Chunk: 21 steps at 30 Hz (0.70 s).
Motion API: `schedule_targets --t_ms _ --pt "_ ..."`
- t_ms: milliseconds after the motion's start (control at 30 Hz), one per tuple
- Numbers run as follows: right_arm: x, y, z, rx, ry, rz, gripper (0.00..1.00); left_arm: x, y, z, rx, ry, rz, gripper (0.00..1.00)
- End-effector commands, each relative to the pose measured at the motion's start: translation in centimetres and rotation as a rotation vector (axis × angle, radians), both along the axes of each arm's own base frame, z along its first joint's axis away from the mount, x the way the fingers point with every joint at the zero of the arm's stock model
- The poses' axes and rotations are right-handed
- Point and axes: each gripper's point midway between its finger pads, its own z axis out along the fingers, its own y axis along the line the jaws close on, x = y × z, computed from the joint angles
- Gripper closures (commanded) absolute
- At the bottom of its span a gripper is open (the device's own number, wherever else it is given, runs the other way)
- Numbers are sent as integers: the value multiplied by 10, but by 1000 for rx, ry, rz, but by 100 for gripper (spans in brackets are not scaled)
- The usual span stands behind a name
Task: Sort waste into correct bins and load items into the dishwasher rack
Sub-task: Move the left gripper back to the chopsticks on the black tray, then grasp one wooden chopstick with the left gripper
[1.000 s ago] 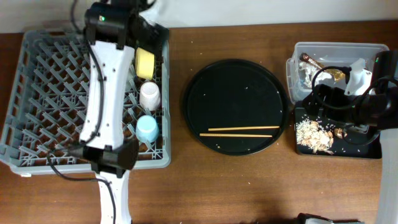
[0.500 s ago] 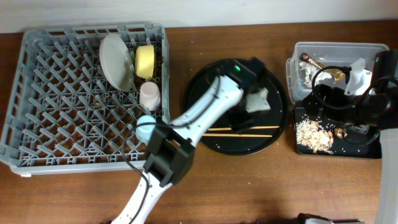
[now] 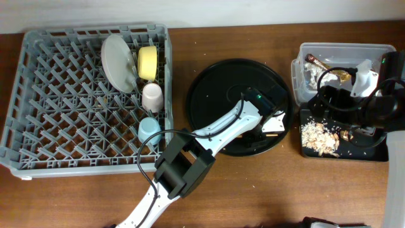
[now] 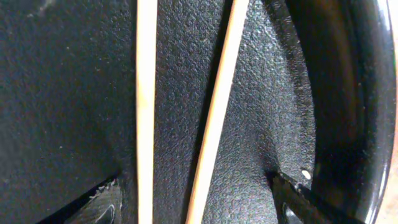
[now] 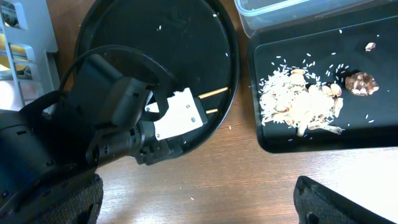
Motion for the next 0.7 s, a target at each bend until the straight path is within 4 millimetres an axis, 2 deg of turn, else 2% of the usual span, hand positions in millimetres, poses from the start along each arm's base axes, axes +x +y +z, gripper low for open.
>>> schedule_targets --t_ms 0,167,367,467,667 --pt "-1 -3 -2 -9 5 -4 2 42 23 0 73 -176 144 24" --pt "-1 -2 -2 -8 4 -4 2 61 26 12 22 -203 316 24" --pt "-1 -2 -1 -9 4 -4 2 70 5 61 -119 -190 307 24" --pt "-1 -3 -1 -9 4 -4 2 73 7 62 -136 -161 233 24" --pt "-1 -2 -1 -9 4 -4 2 84 28 44 -149 -92 85 24"
